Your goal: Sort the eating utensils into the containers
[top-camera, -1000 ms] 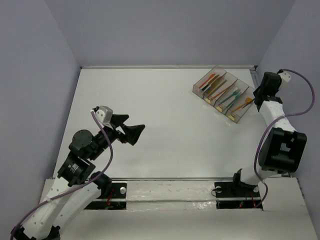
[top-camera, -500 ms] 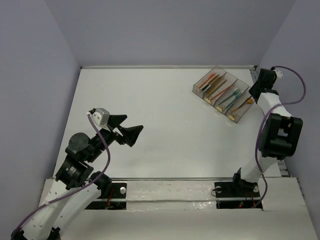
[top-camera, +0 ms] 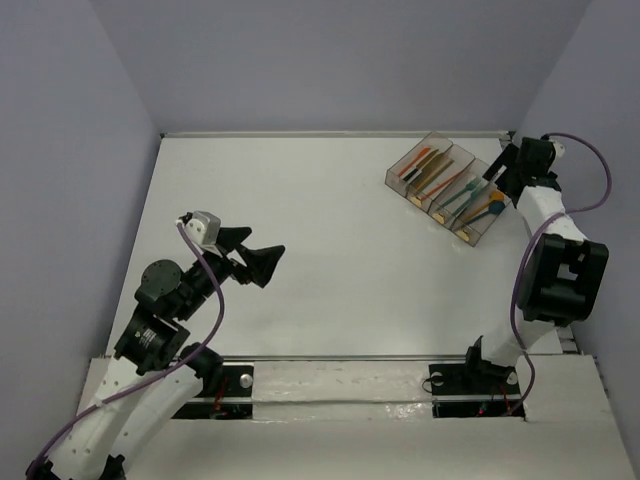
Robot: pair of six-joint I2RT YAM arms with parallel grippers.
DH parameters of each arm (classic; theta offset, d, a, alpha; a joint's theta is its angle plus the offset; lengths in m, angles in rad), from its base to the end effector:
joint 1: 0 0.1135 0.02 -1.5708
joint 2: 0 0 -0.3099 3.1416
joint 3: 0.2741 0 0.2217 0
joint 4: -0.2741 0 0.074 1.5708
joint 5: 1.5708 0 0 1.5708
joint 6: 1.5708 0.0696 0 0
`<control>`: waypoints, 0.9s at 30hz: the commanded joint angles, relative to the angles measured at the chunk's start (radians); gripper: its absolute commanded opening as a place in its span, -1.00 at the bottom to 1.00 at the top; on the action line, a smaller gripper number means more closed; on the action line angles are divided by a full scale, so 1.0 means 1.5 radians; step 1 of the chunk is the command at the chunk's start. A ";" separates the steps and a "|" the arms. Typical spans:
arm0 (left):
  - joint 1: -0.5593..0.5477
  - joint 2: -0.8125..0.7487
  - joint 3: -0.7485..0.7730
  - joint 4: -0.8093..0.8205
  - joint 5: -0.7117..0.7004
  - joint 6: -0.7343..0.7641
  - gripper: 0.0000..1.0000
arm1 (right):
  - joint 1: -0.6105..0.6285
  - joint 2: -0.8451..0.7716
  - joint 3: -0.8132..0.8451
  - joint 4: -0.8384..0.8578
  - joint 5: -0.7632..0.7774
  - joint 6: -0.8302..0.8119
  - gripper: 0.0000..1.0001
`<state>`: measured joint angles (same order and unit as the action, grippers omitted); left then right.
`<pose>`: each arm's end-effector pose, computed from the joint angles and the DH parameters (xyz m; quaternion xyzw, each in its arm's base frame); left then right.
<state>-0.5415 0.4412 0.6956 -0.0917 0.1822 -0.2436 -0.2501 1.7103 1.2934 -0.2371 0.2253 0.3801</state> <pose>0.0550 -0.0478 0.3807 0.1642 0.6272 -0.3448 0.6788 0.3790 -0.1129 0.3025 0.3235 0.8318 -0.0720 0.4453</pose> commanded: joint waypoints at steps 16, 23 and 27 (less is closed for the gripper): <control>0.043 0.030 0.056 0.057 -0.034 -0.011 0.98 | 0.146 -0.750 -0.236 0.119 -0.416 0.096 1.00; 0.043 0.045 0.148 0.089 -0.059 -0.011 0.98 | 0.146 -0.872 -0.255 0.051 -0.341 0.060 1.00; 0.043 0.056 0.160 0.087 -0.056 -0.016 0.98 | 0.146 -0.868 -0.269 0.041 -0.345 0.054 1.00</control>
<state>-0.4820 0.5125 0.8948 -0.0227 0.1066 -0.2527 -0.0311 0.3767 0.9276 -0.1032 -0.3069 0.4862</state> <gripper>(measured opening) 0.989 0.995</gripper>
